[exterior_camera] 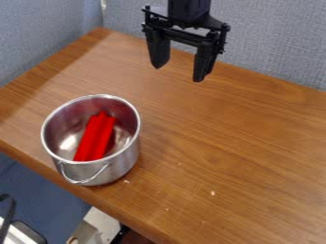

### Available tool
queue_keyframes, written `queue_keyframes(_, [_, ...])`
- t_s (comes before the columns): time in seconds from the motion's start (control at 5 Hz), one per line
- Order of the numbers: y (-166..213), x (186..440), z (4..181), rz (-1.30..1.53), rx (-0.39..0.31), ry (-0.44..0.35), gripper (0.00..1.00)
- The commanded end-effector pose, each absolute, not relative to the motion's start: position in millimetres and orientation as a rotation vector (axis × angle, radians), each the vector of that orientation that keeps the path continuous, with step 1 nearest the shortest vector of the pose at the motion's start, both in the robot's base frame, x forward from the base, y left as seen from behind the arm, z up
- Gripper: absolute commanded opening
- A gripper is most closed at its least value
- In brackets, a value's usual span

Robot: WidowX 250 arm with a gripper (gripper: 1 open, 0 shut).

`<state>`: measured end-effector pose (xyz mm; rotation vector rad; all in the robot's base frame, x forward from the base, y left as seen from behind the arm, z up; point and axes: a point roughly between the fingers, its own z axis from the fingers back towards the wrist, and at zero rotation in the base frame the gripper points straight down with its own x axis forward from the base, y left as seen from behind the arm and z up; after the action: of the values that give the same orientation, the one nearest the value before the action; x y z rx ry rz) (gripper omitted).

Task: Move the red object from the metal pot to the table

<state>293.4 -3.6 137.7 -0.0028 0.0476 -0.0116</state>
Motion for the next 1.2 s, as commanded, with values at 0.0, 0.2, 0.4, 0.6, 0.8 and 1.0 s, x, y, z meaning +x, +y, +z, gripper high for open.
queue_keyframes(0.0, [2.4, 297.4, 135.0, 0.048, -0.007, 0.065, 1.00])
queue_keyframes(0.2, [17.2, 280.5, 127.2, 0.056, 0.011, 0.108, 1.00])
queue_keyframes(0.4, [37.6, 265.4, 133.8, 0.054, 0.040, 0.084, 1.00])
queue_keyframes(0.6, [56.8, 249.8, 148.5, 0.025, 0.062, 0.078, 1.00])
queue_keyframes(0.8, [66.5, 236.4, 160.3, -0.007, 0.079, 0.070, 1.00])
queue_keyframes(1.0, [71.1, 218.5, 145.8, 0.026, 0.089, 0.076, 1.00])
